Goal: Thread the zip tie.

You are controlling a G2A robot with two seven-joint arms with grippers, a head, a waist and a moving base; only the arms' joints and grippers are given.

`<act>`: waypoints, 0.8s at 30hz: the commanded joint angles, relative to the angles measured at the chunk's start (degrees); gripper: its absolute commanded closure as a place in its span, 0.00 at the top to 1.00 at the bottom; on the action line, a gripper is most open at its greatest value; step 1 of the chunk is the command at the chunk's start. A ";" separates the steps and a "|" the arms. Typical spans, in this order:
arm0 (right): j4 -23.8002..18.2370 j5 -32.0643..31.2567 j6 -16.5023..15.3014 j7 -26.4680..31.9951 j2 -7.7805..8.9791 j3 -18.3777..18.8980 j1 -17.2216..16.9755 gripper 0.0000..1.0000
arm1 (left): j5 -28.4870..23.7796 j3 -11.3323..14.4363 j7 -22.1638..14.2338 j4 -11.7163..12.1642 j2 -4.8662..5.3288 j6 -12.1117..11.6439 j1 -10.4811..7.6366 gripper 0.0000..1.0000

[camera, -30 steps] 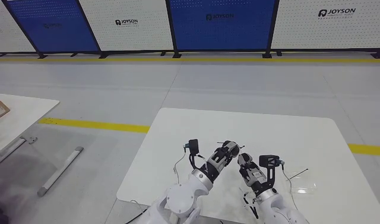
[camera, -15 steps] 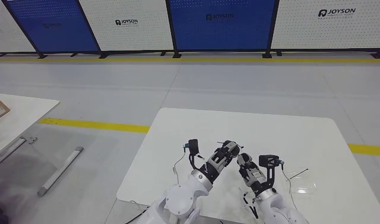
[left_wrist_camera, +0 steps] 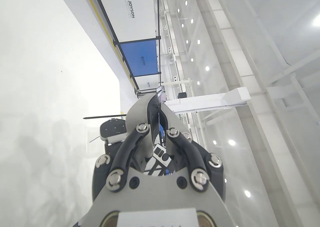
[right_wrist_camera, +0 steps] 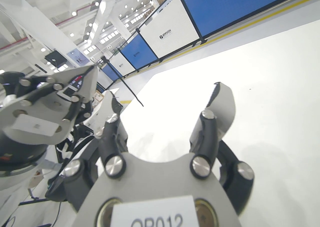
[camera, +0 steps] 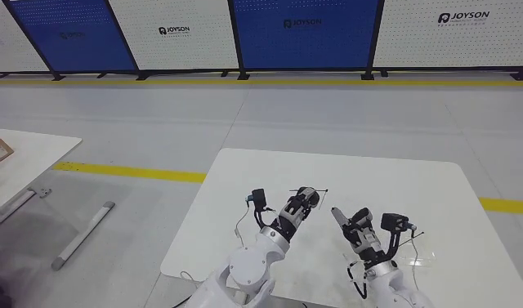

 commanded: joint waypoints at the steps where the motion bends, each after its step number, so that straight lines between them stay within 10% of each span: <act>1: -0.30 1.85 -1.23 -1.15 0.15 1.52 -0.90 1.00 | 0.18 0.18 0.38 0.35 -0.07 -0.06 -0.18 0.00; 18: -0.80 5.96 -3.76 -3.77 0.32 3.98 -2.42 1.00 | 1.69 0.77 -1.57 1.00 0.01 -0.21 -0.40 0.00; 24: -1.36 16.10 -3.79 -3.13 0.18 6.41 -2.29 1.00 | 1.14 0.09 1.62 1.36 -0.21 1.07 -0.72 0.00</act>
